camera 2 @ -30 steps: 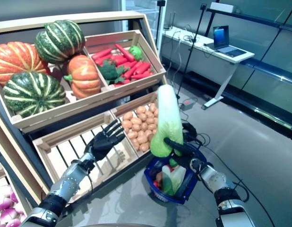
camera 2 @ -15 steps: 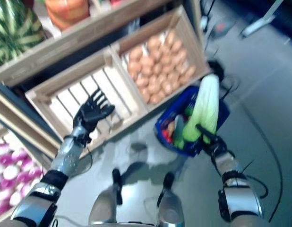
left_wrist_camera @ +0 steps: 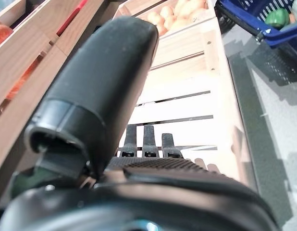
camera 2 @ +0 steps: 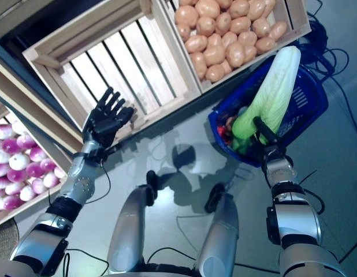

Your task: Put vegetables into the basket

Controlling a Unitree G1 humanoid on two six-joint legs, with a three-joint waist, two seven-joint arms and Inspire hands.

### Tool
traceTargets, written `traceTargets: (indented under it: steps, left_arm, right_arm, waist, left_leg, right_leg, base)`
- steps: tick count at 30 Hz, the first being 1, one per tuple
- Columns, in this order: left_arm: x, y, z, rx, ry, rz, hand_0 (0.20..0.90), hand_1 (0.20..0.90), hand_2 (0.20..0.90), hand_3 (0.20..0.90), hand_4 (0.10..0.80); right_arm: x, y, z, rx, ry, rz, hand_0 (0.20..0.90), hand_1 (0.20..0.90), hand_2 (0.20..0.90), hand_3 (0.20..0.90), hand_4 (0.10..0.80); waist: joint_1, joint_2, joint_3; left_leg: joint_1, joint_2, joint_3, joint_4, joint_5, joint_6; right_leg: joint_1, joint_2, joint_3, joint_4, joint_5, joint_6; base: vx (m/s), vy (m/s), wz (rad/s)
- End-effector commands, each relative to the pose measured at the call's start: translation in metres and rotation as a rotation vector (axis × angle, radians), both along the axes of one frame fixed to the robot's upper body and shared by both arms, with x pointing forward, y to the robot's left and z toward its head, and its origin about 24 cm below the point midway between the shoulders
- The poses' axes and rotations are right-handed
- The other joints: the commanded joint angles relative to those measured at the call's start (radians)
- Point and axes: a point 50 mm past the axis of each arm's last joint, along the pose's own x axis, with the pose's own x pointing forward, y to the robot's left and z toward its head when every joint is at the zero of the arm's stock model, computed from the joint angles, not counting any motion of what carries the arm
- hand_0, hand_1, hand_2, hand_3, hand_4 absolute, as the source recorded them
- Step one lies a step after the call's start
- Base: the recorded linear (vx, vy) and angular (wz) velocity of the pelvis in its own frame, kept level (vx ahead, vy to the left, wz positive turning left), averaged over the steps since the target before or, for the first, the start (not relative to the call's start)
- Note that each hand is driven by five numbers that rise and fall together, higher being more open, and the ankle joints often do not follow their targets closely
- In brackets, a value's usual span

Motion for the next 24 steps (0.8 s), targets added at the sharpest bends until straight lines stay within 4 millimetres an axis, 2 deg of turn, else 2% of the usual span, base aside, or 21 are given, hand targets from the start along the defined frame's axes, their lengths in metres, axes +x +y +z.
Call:
traceTargets:
  steps: [1,6,12,13,14,20,24]
  left_arm:
    - [0.001,-0.005,0.066,-0.062,-0.311,-0.019,0.900,0.900,0.900,0.900,0.800]
    - [0.000,-0.010,0.067,-0.091,-0.327,-0.025,0.900,0.900,0.900,0.900,0.800]
    - [0.001,-0.015,0.072,-0.094,-0.335,-0.031,0.900,0.900,0.900,0.900,0.800]
    - [0.001,-0.015,0.074,-0.095,-0.339,-0.031,0.900,0.900,0.900,0.900,0.800]
    - [0.001,-0.015,0.074,-0.095,-0.341,-0.030,0.900,0.900,0.900,0.900,0.800]
    - [0.001,-0.009,0.075,-0.086,-0.337,-0.025,0.900,0.900,0.900,0.900,0.800]
    - [0.000,-0.007,0.075,-0.084,-0.340,-0.030,0.900,0.900,0.900,0.900,0.800]
  right_arm:
    - [0.008,-0.029,0.063,0.035,-0.228,-0.152,0.300,0.300,0.300,0.300,0.400]
    - [0.009,-0.033,0.073,0.143,-0.276,-0.249,0.300,0.300,0.300,0.300,0.400]
    - [0.009,-0.037,0.083,0.247,-0.324,-0.325,0.300,0.300,0.300,0.300,0.400]
    - [0.010,-0.037,0.084,0.227,-0.309,-0.332,0.434,0.434,0.434,0.434,0.489]
    - [0.010,-0.036,0.086,0.199,-0.297,-0.329,0.900,0.900,0.900,0.900,0.800]
    - [0.010,-0.039,0.095,0.059,-0.289,-0.283,0.900,0.900,0.900,0.900,0.800]
    - [0.011,-0.038,0.095,0.026,-0.284,-0.238,0.900,0.900,0.900,0.900,0.800]
  waist:
    - [-0.014,0.013,-0.004]
    - [-0.019,0.026,-0.004]
    - [-0.022,0.032,-0.004]
    - [-0.023,0.032,-0.004]
    - [-0.023,0.032,-0.004]
    - [-0.020,0.027,-0.004]
    - [-0.019,0.023,-0.004]
  left_leg:
    - [0.015,0.017,-0.019,0.140,-0.200,-0.014]
    - [-0.087,0.022,-0.032,0.252,-0.248,-0.002]
    - [-0.143,0.019,-0.042,0.301,-0.262,0.004]
    - [-0.150,0.020,-0.043,0.308,-0.264,0.005]
    - [-0.150,0.020,-0.043,0.312,-0.265,0.006]
    - [-0.132,0.024,-0.042,0.312,-0.265,0.006]
    - [-0.114,0.026,-0.042,0.302,-0.262,0.005]
  right_leg:
    - [0.012,0.001,0.022,0.061,-0.018,-0.014]
    - [-0.104,-0.001,0.049,0.175,-0.059,-0.024]
    - [-0.165,-0.002,0.058,0.221,-0.070,-0.025]
    - [-0.172,-0.001,0.059,0.226,-0.070,-0.026]
    - [-0.172,-0.001,0.059,0.227,-0.070,-0.026]
    - [-0.153,0.001,0.054,0.221,-0.067,-0.027]
    - [-0.136,0.003,0.054,0.209,-0.062,-0.024]
  base:
    - [-0.072,-0.020,-0.01]
    - [-0.073,-0.013,0.02]
    - [-0.068,-0.015,0.04]
    - [-0.052,-0.004,0.01]
    - [-0.048,-0.004,0.00]
    - [0.000,0.002,-0.01]
    - [-0.001,0.006,-0.02]
